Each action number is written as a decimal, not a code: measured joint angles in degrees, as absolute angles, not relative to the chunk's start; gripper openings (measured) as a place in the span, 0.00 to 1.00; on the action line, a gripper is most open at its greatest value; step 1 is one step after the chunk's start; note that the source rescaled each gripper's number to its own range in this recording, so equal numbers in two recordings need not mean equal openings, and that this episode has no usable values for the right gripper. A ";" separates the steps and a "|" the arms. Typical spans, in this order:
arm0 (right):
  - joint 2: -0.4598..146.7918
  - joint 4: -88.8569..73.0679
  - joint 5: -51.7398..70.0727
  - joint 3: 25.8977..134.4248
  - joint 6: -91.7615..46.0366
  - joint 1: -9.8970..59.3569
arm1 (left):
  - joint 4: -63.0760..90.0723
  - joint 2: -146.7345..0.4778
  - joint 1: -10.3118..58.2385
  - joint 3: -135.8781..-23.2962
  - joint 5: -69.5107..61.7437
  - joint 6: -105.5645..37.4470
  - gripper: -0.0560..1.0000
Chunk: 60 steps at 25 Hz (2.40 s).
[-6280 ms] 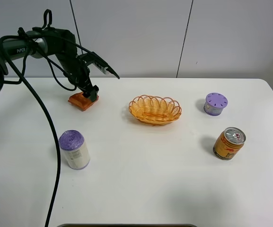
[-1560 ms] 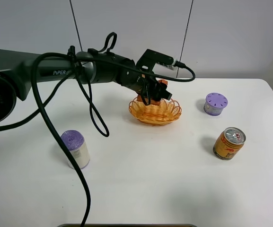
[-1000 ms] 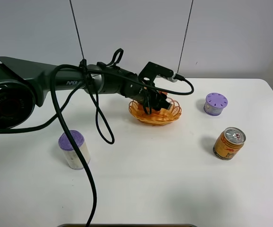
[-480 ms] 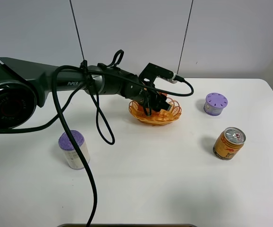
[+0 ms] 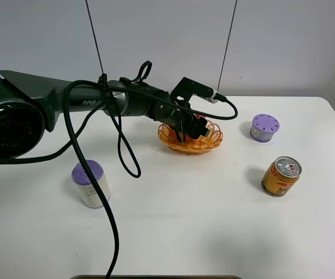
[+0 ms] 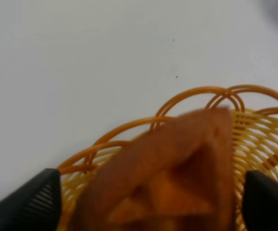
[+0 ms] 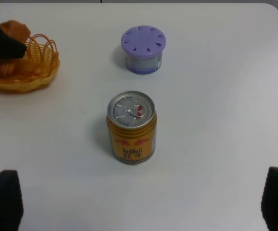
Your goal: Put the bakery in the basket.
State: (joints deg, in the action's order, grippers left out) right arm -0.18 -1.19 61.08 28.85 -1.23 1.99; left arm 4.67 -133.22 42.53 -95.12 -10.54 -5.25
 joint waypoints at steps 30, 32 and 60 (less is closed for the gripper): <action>-0.18 -1.19 61.08 28.85 -1.23 1.99 | -1.79 -114.98 42.53 -95.12 -20.27 -8.31 0.92; -0.18 -1.19 61.08 28.85 -1.23 1.99 | -3.40 -112.20 42.26 -95.12 -21.54 -8.32 0.92; -0.18 -1.19 61.08 28.85 -1.23 1.99 | -14.54 -74.94 24.58 -95.12 -55.61 -8.56 0.92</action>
State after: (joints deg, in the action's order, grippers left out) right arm -0.18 -1.19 61.08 28.85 -1.23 1.99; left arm -14.54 -74.94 24.58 -95.12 -55.61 -8.56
